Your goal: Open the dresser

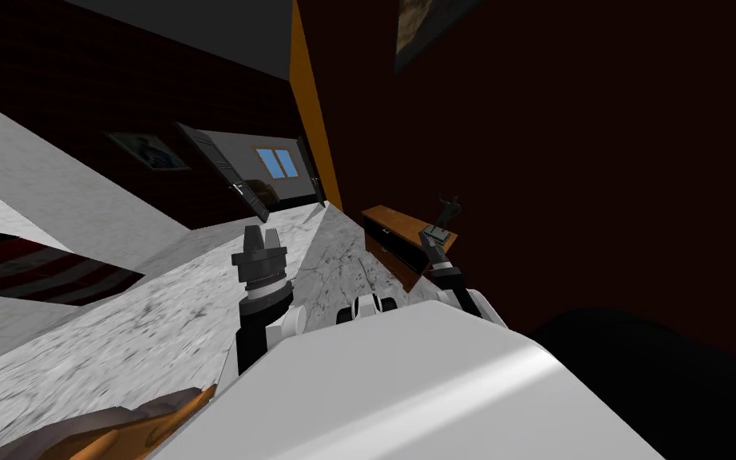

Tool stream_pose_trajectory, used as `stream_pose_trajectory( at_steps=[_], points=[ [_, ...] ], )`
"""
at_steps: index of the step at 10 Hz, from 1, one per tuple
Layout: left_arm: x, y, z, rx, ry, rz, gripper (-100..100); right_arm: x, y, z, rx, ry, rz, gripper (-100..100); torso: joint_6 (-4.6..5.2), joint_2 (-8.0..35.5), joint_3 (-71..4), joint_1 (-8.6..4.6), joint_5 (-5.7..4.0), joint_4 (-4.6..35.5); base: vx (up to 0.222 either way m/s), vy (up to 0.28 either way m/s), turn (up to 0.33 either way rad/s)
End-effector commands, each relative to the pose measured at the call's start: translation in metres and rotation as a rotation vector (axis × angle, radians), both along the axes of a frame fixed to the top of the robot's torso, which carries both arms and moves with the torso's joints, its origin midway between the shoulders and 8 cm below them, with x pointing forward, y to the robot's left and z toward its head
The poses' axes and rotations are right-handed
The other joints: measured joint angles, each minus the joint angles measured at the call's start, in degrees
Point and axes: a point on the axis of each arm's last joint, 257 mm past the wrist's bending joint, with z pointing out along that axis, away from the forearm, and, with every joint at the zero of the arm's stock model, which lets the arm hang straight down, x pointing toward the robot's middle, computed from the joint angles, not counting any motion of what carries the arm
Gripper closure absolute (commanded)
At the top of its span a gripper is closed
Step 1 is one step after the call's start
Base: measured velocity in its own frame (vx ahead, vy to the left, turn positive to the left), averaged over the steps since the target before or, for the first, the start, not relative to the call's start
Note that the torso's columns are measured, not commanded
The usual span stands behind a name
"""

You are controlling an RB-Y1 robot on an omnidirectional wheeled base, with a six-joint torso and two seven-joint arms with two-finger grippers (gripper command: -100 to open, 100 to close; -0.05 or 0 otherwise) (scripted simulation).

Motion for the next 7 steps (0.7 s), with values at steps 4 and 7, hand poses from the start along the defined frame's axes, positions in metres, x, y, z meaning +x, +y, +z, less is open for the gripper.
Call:
stream_pose_trajectory(
  at_steps=[4, 7],
  points=[
    [0.000, 0.000, 0.000, 0.000, 0.000, 0.000, 0, -0.004, -0.022, -0.031, -0.206, 0.121, -0.096, -100, 0.00, 0.0, 0.0, 0.04, 0.01, 0.0, 0.052, -0.021, 0.177],
    [0.000, 0.000, 0.000, 0.000, 0.000, 0.000, 0, -0.013, -0.041, -0.058, -0.352, 0.225, -0.160, -100, 0.05, 0.0, 0.0, 0.00, 0.00, 0.0, 0.056, -0.027, 0.212]
  ],
)
